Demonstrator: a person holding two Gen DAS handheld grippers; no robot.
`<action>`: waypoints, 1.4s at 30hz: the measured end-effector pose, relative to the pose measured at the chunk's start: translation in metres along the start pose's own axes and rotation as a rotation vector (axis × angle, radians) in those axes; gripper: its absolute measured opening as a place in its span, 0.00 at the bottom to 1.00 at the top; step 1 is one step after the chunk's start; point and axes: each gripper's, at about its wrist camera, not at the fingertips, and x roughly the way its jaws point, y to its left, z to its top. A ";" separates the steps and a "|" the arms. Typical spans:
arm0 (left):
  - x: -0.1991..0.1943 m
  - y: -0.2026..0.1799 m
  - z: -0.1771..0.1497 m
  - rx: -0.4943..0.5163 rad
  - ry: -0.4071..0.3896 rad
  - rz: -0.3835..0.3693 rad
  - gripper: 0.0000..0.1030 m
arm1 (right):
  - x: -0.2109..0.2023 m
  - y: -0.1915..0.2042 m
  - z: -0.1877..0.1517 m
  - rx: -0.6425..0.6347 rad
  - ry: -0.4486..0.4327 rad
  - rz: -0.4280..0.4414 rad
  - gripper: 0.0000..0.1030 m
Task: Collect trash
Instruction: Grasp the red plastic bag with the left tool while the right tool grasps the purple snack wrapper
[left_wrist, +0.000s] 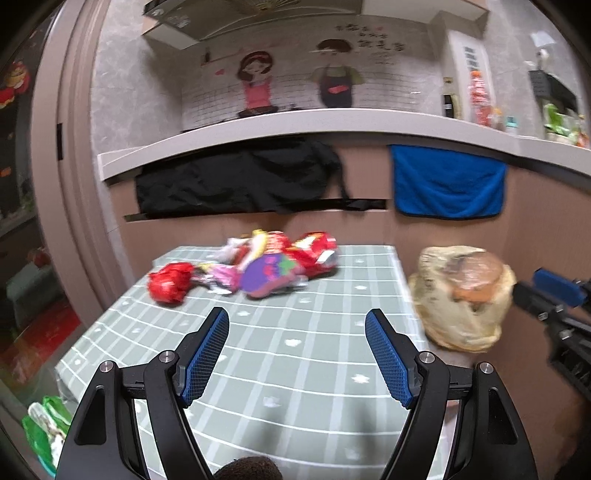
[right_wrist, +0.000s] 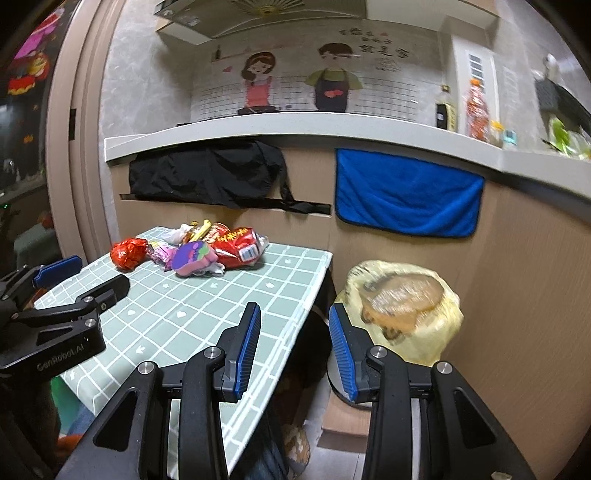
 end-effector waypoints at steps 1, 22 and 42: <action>0.008 0.011 0.002 -0.006 0.011 0.014 0.74 | 0.006 0.005 0.004 -0.011 0.003 0.009 0.35; 0.210 0.267 0.022 -0.415 0.161 0.086 0.74 | 0.189 0.088 0.089 -0.049 0.086 0.187 0.35; 0.320 0.291 0.010 -0.458 0.372 -0.057 0.57 | 0.278 0.136 0.113 -0.115 0.227 0.367 0.35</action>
